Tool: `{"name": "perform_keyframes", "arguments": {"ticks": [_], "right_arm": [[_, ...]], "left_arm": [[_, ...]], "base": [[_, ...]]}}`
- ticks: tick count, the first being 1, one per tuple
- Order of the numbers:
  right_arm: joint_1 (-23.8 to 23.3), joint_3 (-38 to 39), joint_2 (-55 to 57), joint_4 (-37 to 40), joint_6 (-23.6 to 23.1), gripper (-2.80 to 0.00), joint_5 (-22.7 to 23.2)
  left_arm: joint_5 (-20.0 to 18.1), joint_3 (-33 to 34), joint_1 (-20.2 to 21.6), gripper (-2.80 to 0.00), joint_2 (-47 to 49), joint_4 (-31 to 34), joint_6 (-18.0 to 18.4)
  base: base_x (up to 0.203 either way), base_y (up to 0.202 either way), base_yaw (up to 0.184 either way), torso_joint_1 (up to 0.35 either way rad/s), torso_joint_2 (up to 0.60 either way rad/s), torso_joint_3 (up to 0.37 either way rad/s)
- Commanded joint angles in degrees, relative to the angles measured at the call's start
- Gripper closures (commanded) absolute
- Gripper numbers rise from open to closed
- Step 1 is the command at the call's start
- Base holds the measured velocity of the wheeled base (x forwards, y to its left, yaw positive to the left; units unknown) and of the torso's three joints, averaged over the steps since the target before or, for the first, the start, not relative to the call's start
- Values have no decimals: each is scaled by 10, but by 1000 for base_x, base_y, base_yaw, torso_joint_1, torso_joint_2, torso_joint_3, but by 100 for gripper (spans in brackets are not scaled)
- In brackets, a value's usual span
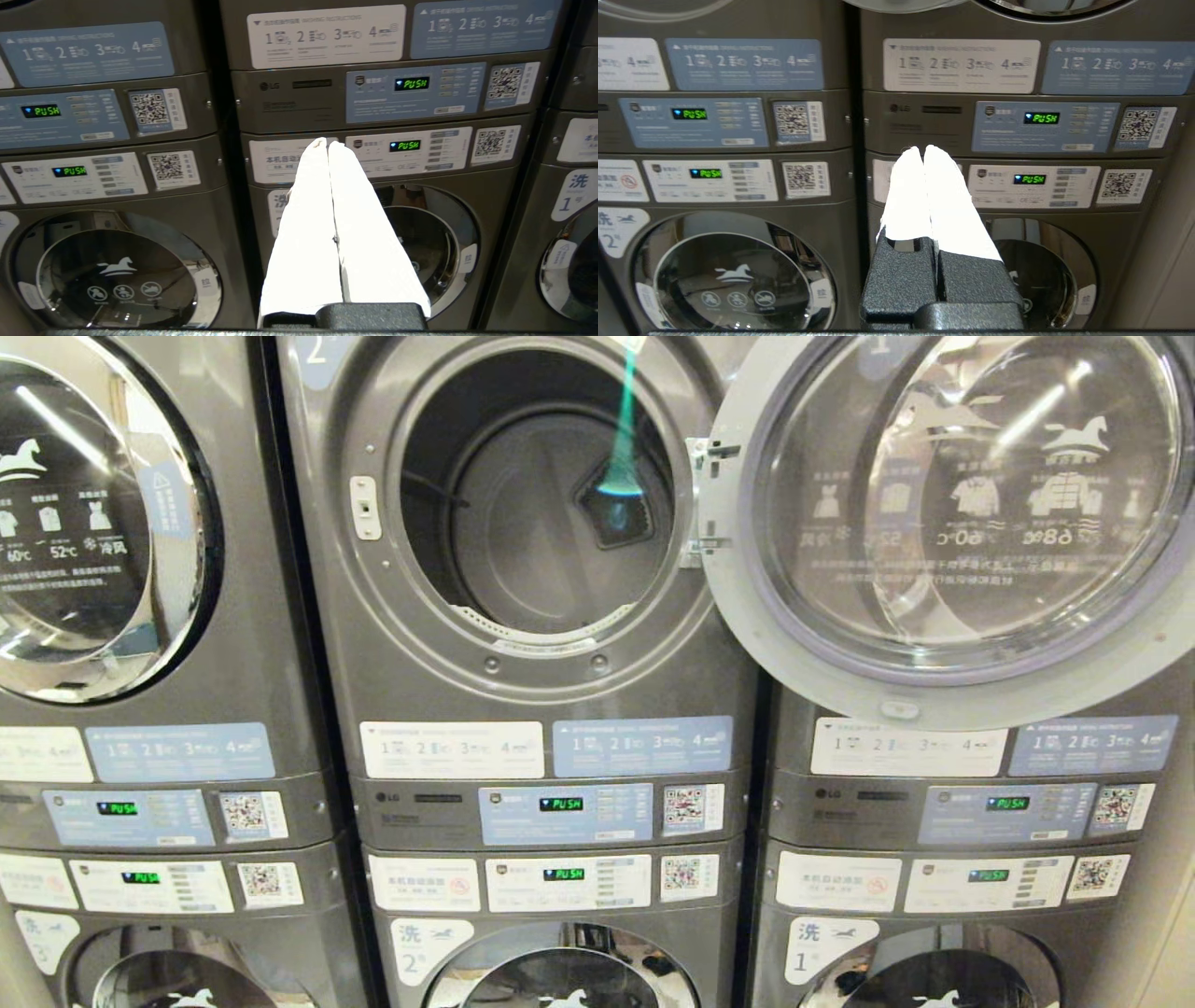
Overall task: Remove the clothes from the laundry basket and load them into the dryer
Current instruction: Open the dryer, then take the clothes out of the basket
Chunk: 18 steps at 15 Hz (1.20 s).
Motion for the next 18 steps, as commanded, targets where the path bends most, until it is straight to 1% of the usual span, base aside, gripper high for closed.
{"name": "perform_keyframes", "arguments": {"ticks": [1, 4, 7, 12, 18], "right_arm": [[0, 0, 0, 0, 0, 0, 0], [0, 0, 0, 0, 0, 0, 0], [0, 0, 0, 0, 0, 0, 0], [0, 0, 0, 0, 0, 0, 0], [0, 0, 0, 0, 1, 0, 0]], "left_arm": [[1, 0, 0, 0, -1, 0, -4], [11, 0, 0, 0, -1, 1, -23], [10, 0, 1, 0, -1, 1, -22], [6, 0, 0, 0, -1, 1, -6], [7, 1, 0, 0, -1, 1, -6]], "base": [[0, -199, 0, 12, 3, 2], [0, -193, 1, 8, 1, 1], [0, -195, 2, 3, 1, 1], [0, -193, 1, 2, 5, 3], [0, -194, 1, 2, 2, 0]]}}
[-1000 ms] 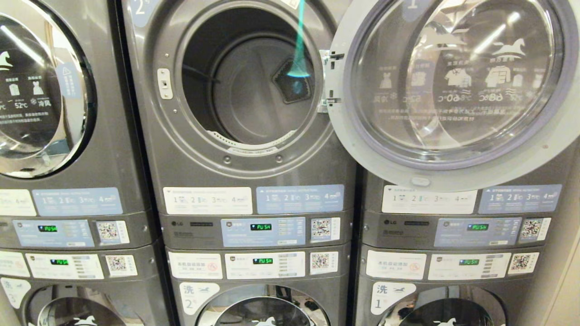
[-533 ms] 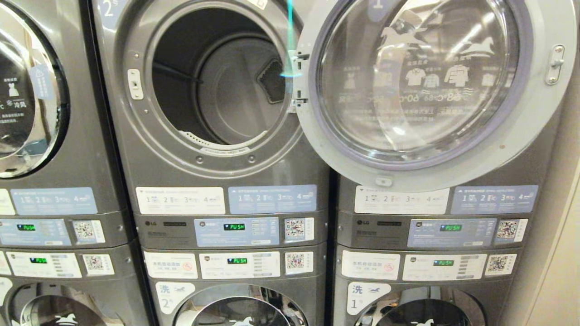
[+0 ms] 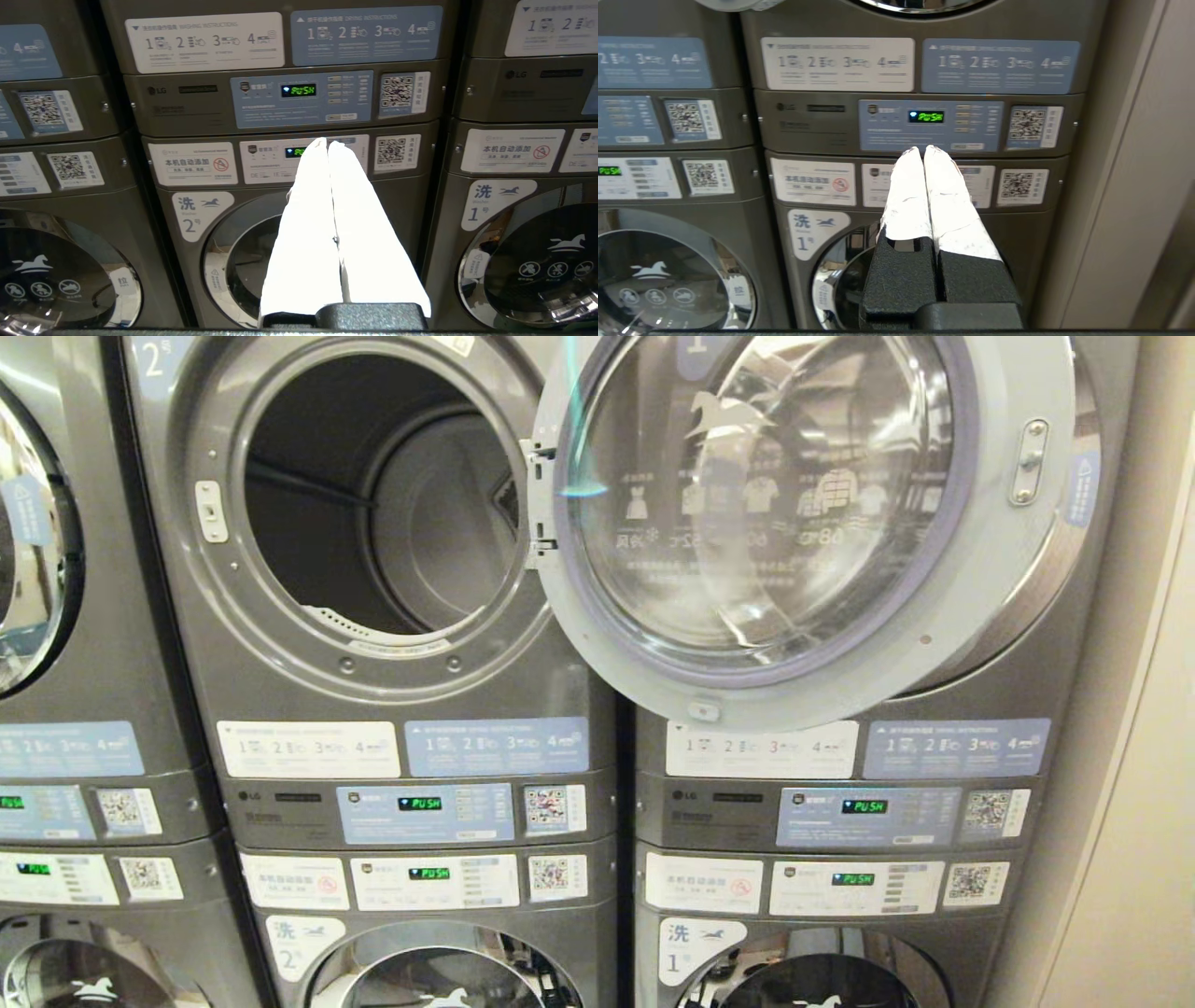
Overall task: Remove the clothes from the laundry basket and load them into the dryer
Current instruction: Take the clothes out of the basket
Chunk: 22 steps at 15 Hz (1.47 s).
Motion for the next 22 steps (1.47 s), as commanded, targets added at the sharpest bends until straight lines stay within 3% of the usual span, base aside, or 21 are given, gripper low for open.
{"name": "perform_keyframes", "arguments": {"ticks": [1, 10, 22], "right_arm": [[0, 0, 0, -1, 0, 0, 0], [0, 0, 0, 0, 0, 0, 0], [0, 0, 0, 0, -2, 0, 1]], "left_arm": [[0, 1, 0, 0, -1, -1, -1], [-1, 0, 1, 0, -1, 0, 7], [3, 3, 0, 0, -1, -9, -10]], "base": [[0, -140, -1, 6, -1, 2], [0, -7, 1, 0, 0, 1], [0, 0, 0, 0, 0, 0]]}}
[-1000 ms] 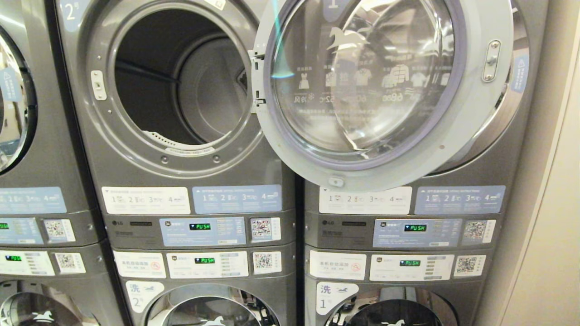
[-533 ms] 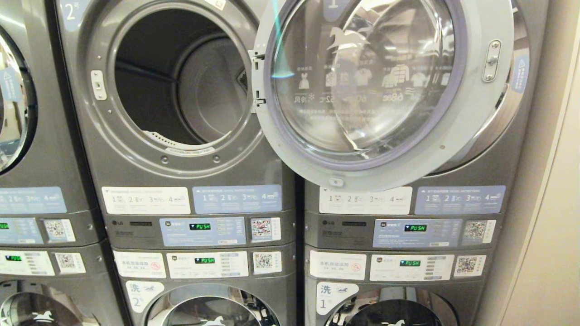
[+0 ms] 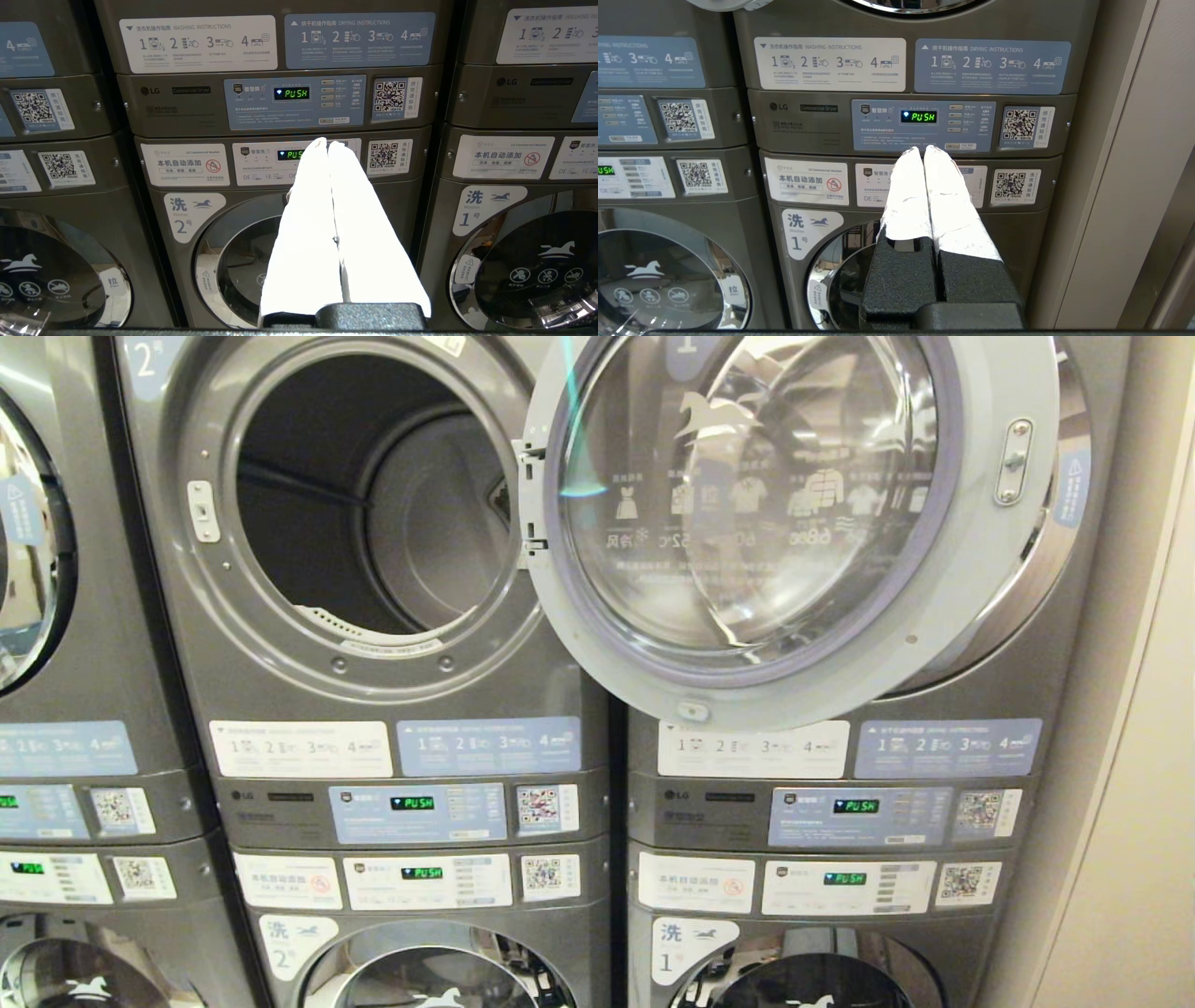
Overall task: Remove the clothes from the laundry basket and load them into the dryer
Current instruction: Take the clothes out of the basket
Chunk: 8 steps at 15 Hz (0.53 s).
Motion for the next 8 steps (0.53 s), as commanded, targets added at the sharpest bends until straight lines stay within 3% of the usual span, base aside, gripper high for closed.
{"name": "perform_keyframes", "arguments": {"ticks": [1, 8], "right_arm": [[0, 0, 0, -1, 0, 0, 0], [0, 0, 0, -1, 0, 0, 0]], "left_arm": [[0, 0, 0, 0, -1, 0, -1], [-1, 0, 0, 0, -1, 0, -1]], "base": [[0, 0, 0, 0, 0, 0], [0, 0, 0, 0, 0, 0]]}}
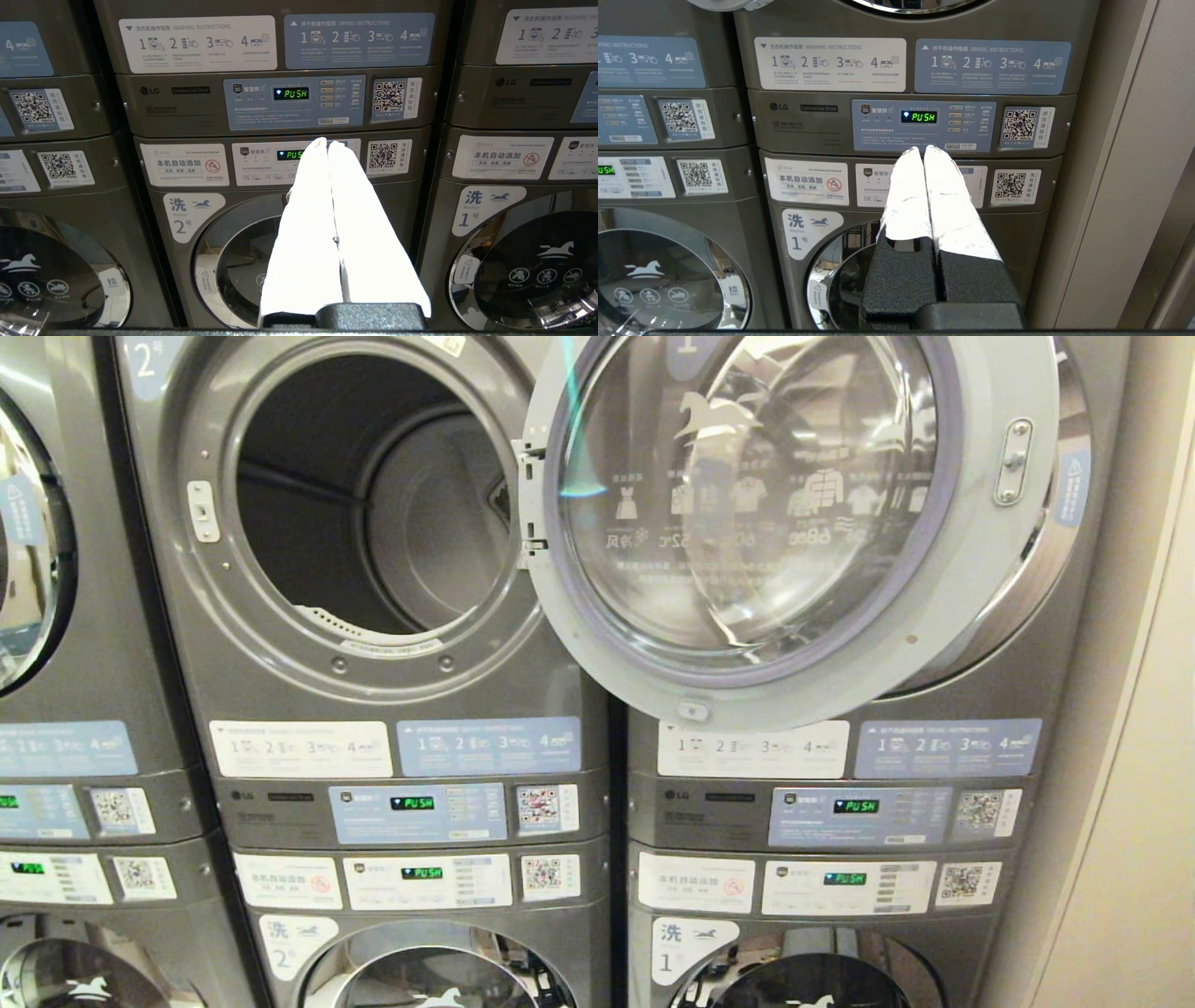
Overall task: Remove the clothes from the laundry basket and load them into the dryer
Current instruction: Take the clothes out of the basket
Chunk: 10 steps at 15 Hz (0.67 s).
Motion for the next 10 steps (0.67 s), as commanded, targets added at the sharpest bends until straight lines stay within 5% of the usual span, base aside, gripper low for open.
{"name": "perform_keyframes", "arguments": {"ticks": [1, 10], "right_arm": [[0, 0, 0, 0, 0, 0, 1], [0, 0, 0, 0, 0, 0, 1]], "left_arm": [[0, 0, 0, 0, -1, 0, 1], [2, 0, 1, 0, -1, 0, -2]], "base": [[0, 0, 0, 0, 0, 0], [0, 0, 0, 0, 0, 0]]}}
